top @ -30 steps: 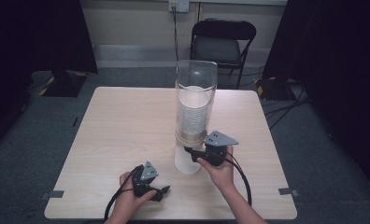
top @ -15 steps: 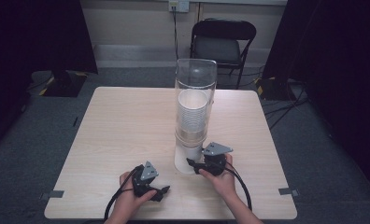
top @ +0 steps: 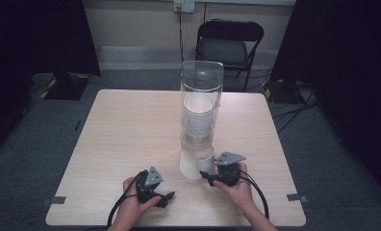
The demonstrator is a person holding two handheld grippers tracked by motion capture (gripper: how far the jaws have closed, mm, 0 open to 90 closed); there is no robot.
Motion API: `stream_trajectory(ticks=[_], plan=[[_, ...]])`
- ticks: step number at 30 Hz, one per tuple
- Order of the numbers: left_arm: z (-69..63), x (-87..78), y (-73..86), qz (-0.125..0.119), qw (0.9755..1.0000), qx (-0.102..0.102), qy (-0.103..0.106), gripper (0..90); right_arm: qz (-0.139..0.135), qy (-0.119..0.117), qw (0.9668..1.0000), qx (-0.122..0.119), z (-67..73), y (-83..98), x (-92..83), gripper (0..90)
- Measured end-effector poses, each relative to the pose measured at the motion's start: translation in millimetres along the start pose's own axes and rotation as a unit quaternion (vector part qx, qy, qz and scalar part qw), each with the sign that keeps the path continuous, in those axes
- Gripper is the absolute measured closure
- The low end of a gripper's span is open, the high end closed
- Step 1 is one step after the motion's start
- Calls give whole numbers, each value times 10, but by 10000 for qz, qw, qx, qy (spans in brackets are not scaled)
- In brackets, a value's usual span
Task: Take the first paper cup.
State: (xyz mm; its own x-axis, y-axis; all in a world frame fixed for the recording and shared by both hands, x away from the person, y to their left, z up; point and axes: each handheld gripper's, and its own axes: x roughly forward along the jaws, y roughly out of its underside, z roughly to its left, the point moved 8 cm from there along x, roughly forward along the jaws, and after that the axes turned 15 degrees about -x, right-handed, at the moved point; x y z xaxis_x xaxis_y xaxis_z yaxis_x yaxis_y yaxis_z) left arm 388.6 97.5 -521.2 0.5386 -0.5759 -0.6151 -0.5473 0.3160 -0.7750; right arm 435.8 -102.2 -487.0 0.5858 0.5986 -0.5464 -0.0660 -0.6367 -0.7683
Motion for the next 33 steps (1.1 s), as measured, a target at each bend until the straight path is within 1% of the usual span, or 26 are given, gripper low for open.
stream_trajectory(ticks=[2, 5, 7, 9, 10, 12, 13, 14, 15, 16, 17, 18, 19, 20, 21, 22, 23, 25, 26, 27, 28, 29, 30, 31, 32, 33], plan=[[0, 0, 0, -2, 10000, -1, 1, 131, 28, -30, 10000, -18, 9, 12, -10, 362], [0, 0, 0, 1, 10000, 1, -1, 131, 13, -74, 9999, 72, 41, 55, -34, 361], [-2, 1, -1, -11, 10000, -11, 5, 131, -12, -168, 9998, 137, 110, 94, -54, 360], [0, 0, -1, -3, 10000, 0, 2, 131, 2, -193, 9998, 100, 135, 109, -53, 360], [1, -5, 4, 23, 10000, 8, 12, 131, -31, -230, 9997, 103, 175, 118, -58, 359], [1, -11, 9, 19, 10000, -9, 2, 134, -118, -247, 9995, 133, 200, 89, -68, 359], [-5, -28, 17, 17, 10000, 0, 89, 140, -132, -238, 9996, 72, 213, 70, -70, 358], [8, -44, 11, 15, 9999, -12, 147, 165, -127, -224, 9997, 2, 230, 54, -68, 358], [8, -44, 11, 15, 9999, -12, 147, 169, -145, -226, 9996, -47, 250, 38, -63, 358], [9, -59, 4, 15, 9996, -198, 215, 169, -145, -226, 9996, -47, 250, 38, -63, 358], [31, -113, -26, 35, 9988, -386, 305, 172, -142, -272, 9993, -199, 298, 18, -36, 358], [40, -146, -61, -32, 9985, -441, 310, 172, -128, -271, 9991, -291, 317, 11, -20, 357], [46, -187, -96, -86, 9984, -451, 335, 172, -113, -305, 9987, -387, 336, 2, -3, 358], [46, -187, -96, -86, 9984, -451, 335, 176, -113, -305, 9987, -387, 336, 2, -3, 358], [47, -273, -174, -212, 9963, -654, 509, 190, -75, -292, 9981, -541, 361, -21, 19, 357], [47, -273, -174, -212, 9963, -654, 509, 193, -75, -292, 9981, -541, 361, -21, 19, 357], [49, -350, -245, -334, 9952, -719, 572, 193, -132, -318, 9978, -561, 376, -50, 32, 356], [44, -408, -293, -357, 9952, -700, 588, 193, -136, -364, 9975, -585, 403, -70, 47, 356], [44, -408, -293, -357, 9952, -700, 588, 195, -136, -364, 9975, -585, 403, -70, 47, 356], [34, -427, -317, -385, 9947, -722, 623, 195, -152, -379, 9971, -642, 415, -82, 56, 356], [18, -467, -359, -422, 9944, -722, 640, 202, -120, -388, 9962, -764, 445, -97, 78, 356], [4, -480, -377, -451, 9940, -754, 651, 203, -96, -390, 9958, -828, 457, -101, 89, 356], [1, -500, -387, -414, 9943, -732, 648, 208, -92, -401, 9952, -885, 470, -108, 100, 356], [-11, -513, -403, -446, 9938, -769, 675, 216, -79, -378, 9946, -962, 477, -115, 106, 356], [-11, -513, -403, -446, 9938, -769, 675, 218, -79, -378, 9946, -962, 477, -115, 106, 356], [-16, -549, -433, -489, 9935, -772, 684, 216, -39, -360, 9915, -1246, 505, -133, 112, 355]])
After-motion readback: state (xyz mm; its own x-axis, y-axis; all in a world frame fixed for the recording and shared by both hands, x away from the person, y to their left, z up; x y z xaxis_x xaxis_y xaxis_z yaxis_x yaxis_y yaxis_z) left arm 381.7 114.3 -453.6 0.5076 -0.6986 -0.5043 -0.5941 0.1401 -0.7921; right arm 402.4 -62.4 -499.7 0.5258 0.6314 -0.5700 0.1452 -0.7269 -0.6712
